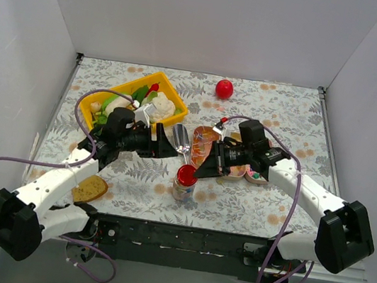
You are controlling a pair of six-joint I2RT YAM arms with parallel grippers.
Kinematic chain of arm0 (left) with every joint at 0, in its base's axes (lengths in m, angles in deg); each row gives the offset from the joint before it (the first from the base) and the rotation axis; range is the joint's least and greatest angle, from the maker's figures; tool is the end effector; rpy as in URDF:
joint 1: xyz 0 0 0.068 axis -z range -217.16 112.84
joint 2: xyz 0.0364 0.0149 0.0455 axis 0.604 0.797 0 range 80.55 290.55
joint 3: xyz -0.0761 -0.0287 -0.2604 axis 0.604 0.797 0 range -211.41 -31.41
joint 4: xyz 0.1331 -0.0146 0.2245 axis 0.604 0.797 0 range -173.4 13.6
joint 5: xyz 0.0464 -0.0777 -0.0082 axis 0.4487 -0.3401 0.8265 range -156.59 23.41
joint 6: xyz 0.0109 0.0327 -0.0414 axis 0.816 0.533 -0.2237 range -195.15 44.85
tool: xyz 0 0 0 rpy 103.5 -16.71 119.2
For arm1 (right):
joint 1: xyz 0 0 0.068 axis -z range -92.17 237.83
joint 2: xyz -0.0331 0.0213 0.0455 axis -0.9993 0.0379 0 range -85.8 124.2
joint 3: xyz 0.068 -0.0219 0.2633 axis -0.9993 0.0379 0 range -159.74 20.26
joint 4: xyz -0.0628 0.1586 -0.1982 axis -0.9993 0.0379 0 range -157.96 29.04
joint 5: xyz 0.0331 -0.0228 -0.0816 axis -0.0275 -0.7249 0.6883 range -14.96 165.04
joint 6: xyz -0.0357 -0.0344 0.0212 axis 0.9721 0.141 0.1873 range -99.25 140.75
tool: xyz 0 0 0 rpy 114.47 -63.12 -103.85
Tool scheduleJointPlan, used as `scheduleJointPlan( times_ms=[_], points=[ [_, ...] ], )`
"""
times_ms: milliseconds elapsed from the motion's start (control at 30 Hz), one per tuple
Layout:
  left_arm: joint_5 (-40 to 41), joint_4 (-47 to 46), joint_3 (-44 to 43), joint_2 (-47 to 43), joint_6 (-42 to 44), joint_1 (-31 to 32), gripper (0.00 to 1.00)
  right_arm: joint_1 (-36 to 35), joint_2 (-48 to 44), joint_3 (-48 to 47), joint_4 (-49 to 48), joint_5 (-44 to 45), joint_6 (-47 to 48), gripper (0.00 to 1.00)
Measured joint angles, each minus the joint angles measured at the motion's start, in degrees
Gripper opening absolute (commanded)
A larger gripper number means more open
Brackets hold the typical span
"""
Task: Pack the candies
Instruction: Pick up the bottle lid at the center of the board, then close the bottle lid on the packing bottle.
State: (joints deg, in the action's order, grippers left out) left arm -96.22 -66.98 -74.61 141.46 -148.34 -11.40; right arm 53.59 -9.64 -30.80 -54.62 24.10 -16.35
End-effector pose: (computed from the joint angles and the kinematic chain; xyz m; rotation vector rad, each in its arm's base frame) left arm 0.1995 -0.1160 0.2679 -0.6825 2.4225 -1.4326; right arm 0.2159 0.1802 0.2603 -0.4946 2.4257 1.6133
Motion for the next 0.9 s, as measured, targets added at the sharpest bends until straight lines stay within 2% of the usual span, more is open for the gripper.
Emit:
scheduleJointPlan(
  times_ms=[100, 200, 500, 900],
  points=[
    [0.50, -0.09, 0.68, -0.42, 0.63, -0.02, 0.59, 0.00, 1.27, 0.00, 1.81, -0.37, 0.79, 0.01],
    [-0.11, -0.07, 2.71, -0.37, 1.46, -0.02, 0.56, 0.00, 3.19, 0.28, 3.72, -0.50, 1.62, 0.01],
    [-3.50, -0.20, 5.35, -1.03, 4.68, 1.60, 0.58, 0.00, 7.17, 0.50, 5.40, -2.91, 2.29, 0.01],
    [-3.87, -1.86, 5.35, 0.17, 7.30, 8.59, 0.57, 0.00, 9.84, -3.63, 8.09, -1.33, 4.52, 0.01]
  ],
)
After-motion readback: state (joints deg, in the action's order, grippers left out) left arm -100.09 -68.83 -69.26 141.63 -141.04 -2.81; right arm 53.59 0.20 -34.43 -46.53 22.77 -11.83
